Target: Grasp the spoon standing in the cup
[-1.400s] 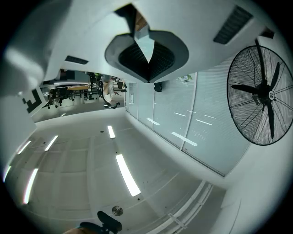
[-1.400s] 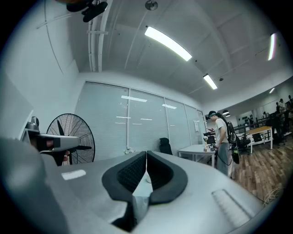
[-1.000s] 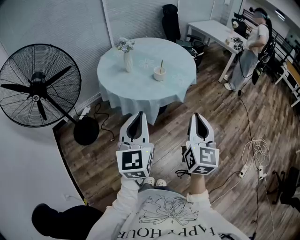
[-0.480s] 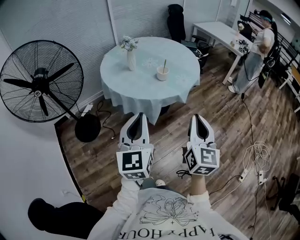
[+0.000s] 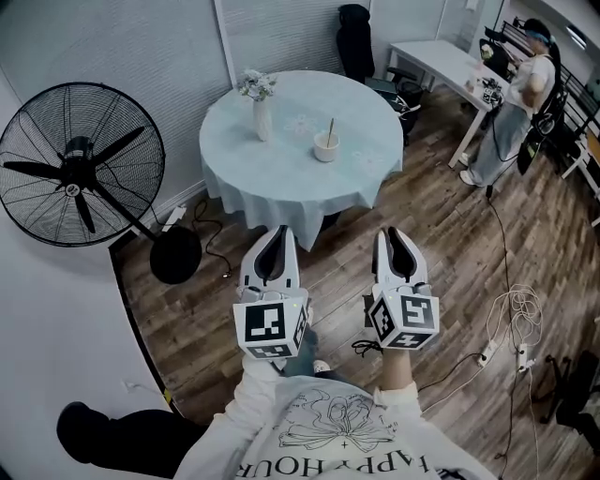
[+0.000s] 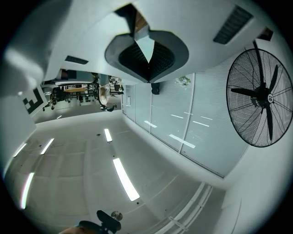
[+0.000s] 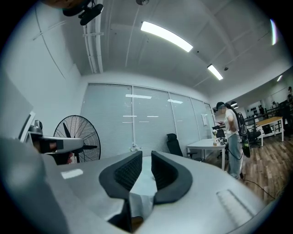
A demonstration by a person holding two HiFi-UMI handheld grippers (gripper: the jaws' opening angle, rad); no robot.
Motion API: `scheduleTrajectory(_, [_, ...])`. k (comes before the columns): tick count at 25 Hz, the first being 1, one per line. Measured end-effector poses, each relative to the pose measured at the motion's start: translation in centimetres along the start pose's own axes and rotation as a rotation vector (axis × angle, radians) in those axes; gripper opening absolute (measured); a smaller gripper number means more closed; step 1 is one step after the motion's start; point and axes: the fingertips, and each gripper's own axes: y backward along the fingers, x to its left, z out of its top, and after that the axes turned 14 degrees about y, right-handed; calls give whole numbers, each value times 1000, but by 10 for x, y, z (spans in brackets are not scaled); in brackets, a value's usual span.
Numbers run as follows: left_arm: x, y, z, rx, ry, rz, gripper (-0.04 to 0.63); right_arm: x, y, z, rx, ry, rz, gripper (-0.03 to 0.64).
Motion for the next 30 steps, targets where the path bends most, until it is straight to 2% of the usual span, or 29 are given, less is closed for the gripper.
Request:
scheduleTrajectory(8, [23, -55, -1, 3, 11, -7, 5, -5, -57, -9, 7, 7, 7, 81])
scheduleTrajectory(22, [75, -199, 19, 8, 15, -55, 5, -27, -203, -7, 9, 16, -20, 94])
scheduleTrajectory(30, [104, -272, 20, 26, 17, -84, 5, -38, -275, -19, 24, -17, -50, 94])
